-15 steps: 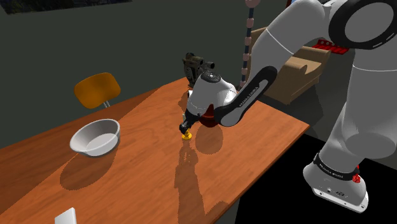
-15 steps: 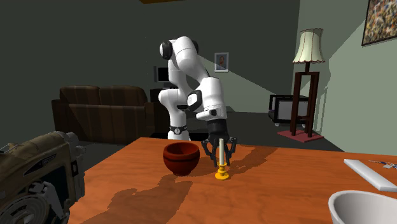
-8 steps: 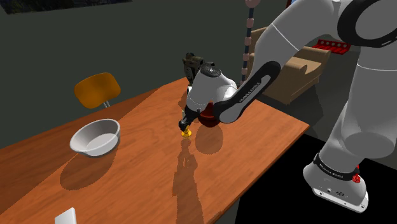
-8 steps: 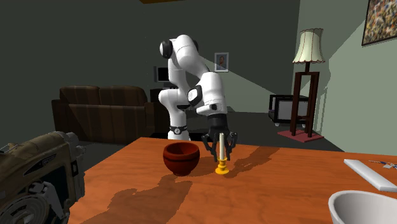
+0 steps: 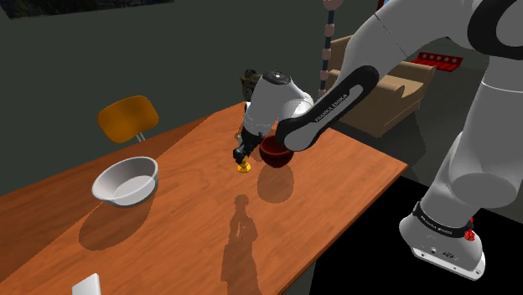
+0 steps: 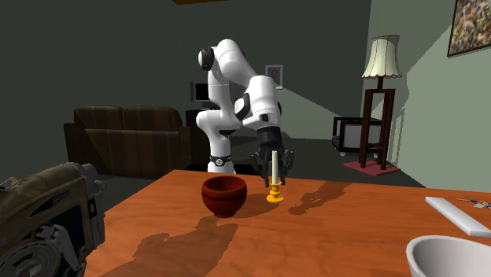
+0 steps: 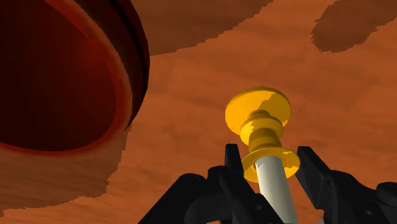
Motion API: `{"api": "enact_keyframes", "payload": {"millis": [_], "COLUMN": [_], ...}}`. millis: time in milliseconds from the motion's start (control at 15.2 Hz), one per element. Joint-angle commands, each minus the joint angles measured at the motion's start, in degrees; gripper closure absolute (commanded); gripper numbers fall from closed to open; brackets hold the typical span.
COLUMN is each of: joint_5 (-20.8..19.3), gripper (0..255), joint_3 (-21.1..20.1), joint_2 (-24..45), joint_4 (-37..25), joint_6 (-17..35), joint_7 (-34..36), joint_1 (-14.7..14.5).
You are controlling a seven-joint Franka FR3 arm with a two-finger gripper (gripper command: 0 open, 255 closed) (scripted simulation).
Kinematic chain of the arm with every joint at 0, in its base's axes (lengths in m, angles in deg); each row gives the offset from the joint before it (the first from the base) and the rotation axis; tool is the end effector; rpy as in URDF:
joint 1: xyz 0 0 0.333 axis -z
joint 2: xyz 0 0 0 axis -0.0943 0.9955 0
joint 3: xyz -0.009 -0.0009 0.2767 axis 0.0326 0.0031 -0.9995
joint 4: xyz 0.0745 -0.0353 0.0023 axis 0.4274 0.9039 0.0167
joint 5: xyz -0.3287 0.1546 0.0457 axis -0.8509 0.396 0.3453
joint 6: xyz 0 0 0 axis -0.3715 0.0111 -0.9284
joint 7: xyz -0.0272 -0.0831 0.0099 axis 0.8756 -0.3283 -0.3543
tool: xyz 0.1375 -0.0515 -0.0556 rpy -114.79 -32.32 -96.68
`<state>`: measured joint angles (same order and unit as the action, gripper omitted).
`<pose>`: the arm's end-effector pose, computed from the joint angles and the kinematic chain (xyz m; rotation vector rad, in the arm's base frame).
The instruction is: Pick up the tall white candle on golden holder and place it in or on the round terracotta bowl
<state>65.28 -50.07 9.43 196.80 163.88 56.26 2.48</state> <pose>0.5225 0.2222 0.2916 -2.9816 -0.1695 -0.6408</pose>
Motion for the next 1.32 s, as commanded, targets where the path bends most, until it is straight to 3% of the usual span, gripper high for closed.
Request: {"api": "enact_keyframes", "payload": {"millis": [0,1254], "joint_5": [1.62,10.54], "gripper": [255,255], "joint_3": [-0.50,-1.56], "joint_2": [-1.25,-9.36], "joint_4": [-0.13,-6.29], "joint_6": [-1.26,-14.70], "joint_7": [-1.32,-8.43], "joint_1": [0.37,0.88]}}
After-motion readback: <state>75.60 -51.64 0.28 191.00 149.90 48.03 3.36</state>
